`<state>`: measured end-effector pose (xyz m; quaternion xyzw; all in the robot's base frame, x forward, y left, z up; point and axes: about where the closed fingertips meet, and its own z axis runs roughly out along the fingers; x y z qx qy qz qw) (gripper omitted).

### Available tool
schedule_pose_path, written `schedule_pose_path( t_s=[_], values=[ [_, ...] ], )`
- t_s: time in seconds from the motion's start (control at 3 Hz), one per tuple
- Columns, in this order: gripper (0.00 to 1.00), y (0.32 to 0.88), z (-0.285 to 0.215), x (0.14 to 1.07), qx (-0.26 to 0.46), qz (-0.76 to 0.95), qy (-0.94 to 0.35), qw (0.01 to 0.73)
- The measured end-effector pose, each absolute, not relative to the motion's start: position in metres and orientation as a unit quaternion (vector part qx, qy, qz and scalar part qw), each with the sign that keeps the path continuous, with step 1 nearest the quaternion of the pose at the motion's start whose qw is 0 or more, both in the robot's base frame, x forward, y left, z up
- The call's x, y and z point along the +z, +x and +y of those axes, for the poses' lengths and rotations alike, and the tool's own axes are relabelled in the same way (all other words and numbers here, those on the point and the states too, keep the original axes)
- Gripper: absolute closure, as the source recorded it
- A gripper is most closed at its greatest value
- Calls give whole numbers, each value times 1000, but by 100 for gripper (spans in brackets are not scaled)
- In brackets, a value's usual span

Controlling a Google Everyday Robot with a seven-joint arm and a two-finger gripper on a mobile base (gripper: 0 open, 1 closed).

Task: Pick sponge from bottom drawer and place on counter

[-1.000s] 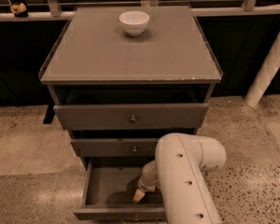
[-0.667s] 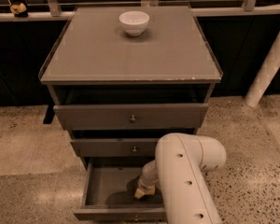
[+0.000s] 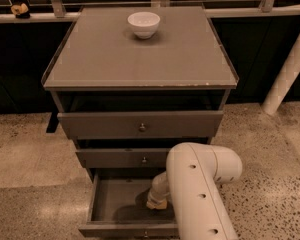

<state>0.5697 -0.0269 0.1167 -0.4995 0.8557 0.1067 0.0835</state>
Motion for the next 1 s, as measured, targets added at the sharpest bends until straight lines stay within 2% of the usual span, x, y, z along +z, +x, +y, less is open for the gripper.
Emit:
schedule_pose_path(
  t_s=[0.33, 1.0],
  values=[
    [100, 570, -27, 117, 107, 856, -500, 83],
    [100, 564, -28, 144, 97, 854, -506, 67]
  ],
)
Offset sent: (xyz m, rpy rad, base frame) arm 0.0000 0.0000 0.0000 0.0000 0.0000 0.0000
